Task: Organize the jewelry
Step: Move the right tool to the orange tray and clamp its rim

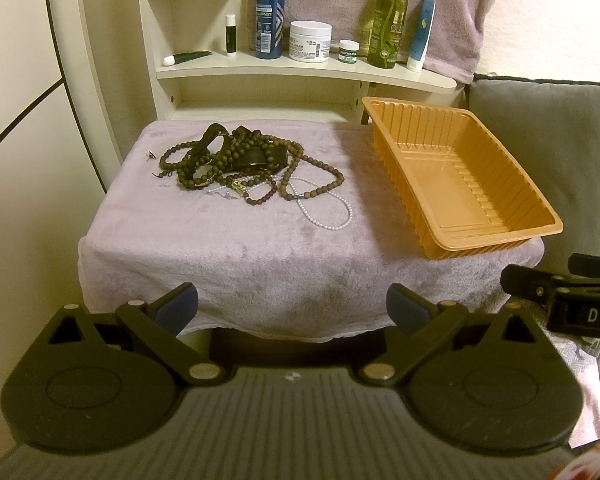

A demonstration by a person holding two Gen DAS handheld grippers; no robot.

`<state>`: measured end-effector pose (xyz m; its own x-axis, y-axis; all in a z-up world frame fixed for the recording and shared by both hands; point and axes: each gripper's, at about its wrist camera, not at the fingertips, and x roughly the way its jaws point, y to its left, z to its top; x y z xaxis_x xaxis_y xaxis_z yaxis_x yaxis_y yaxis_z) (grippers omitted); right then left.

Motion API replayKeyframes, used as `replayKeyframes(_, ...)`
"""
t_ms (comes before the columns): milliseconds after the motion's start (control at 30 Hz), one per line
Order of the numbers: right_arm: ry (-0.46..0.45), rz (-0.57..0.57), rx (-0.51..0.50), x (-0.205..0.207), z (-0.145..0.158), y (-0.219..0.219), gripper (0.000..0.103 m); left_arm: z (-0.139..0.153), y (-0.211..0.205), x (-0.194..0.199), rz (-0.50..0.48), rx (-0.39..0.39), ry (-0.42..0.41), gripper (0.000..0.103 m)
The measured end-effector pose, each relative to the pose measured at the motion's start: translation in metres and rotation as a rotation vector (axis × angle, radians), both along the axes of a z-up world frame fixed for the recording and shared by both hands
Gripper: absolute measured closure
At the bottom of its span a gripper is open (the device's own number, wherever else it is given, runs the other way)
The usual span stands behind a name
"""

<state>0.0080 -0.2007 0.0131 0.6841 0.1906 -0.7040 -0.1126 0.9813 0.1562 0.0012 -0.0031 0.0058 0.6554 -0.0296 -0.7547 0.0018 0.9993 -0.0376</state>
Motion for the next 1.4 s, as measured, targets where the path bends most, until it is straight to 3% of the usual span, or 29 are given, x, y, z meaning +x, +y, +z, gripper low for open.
replayKeyframes(333, -0.027, -0.055, 0.017, 0.004, 0.002, -0.016, 0.001, 0.001, 0.006, 0.002, 0.006, -0.049, -0.019, 0.005)
replayKeyframes(733, -0.111, -0.189, 0.008, 0.023, -0.008, -0.057, 0.001, -0.004, 0.026, 0.034, 0.009, -0.131, -0.064, 0.005)
replayKeyframes(967, -0.154, -0.251, -0.011, 0.041, -0.019, -0.084, 0.001, -0.011, 0.028, 0.046, 0.015, -0.125, -0.097, 0.005)
replayKeyframes(1100, -0.155, -0.258, 0.006, 0.055, -0.029, -0.097, 0.017, -0.017, 0.024, 0.053, -0.002, -0.109, -0.089, 0.005)
replayKeyframes(1400, -0.139, -0.246, 0.056, 0.081, -0.047, -0.112, 0.04, -0.022, 0.014, 0.063, -0.033, -0.098, -0.1, 0.006)
